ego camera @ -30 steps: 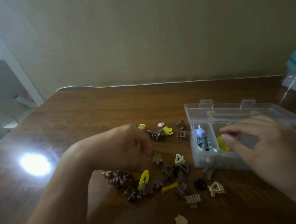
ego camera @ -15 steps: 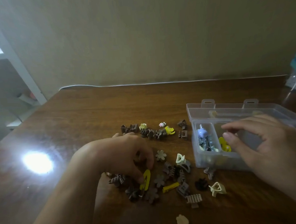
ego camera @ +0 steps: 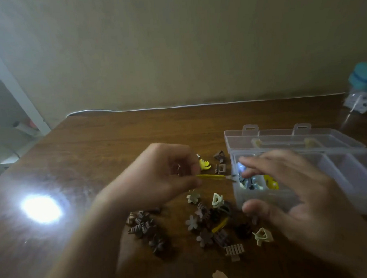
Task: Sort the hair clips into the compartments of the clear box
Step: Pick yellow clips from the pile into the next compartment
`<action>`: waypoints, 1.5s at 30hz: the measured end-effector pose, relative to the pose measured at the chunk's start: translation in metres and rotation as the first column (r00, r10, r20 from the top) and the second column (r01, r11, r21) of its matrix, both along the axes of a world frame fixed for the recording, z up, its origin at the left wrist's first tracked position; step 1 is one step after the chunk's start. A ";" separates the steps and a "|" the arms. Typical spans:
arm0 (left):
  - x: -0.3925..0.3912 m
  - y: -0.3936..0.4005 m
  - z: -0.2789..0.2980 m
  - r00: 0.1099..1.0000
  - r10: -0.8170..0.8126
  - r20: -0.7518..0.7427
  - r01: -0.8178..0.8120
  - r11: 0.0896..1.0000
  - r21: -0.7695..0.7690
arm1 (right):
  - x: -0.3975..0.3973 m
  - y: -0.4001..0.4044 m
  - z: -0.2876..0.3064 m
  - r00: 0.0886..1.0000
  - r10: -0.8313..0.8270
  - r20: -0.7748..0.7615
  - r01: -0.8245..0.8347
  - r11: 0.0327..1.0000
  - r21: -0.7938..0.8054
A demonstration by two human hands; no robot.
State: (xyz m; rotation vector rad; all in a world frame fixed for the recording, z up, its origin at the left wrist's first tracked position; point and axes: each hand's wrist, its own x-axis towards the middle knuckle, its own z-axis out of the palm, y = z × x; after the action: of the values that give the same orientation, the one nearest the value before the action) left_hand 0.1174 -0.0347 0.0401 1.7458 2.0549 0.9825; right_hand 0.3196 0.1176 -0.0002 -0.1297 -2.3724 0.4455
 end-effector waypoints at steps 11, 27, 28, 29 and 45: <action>0.035 0.025 -0.026 0.885 -0.161 -0.436 0.065 0.972 -0.227 | 0.013 0.026 0.002 0.945 -0.314 -0.087 0.298 0.941 -0.159; 0.026 0.022 -0.026 0.765 -0.125 -0.631 -0.130 0.931 -0.342 | 0.007 0.026 -0.001 0.965 -0.262 -0.029 0.255 0.956 -0.146; 0.023 0.022 -0.027 0.765 -0.119 -0.633 -0.126 0.936 -0.328 | 0.007 0.026 -0.001 0.966 -0.257 -0.038 0.249 0.956 -0.155; 0.018 0.021 -0.027 0.774 -0.122 -0.621 -0.112 0.939 -0.324 | 0.007 0.026 -0.001 0.966 -0.254 -0.047 0.244 0.956 -0.163; 0.053 0.029 -0.022 0.989 -0.016 -0.149 0.068 0.932 0.356 | 0.007 0.005 0.007 0.985 0.000 -0.175 -0.030 0.986 -0.167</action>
State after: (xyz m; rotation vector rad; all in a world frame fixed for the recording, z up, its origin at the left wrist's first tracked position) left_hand 0.1704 -0.0058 0.0180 2.0865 2.0067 1.3256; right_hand 0.3268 0.1227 0.0065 -0.1442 -2.1633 0.6391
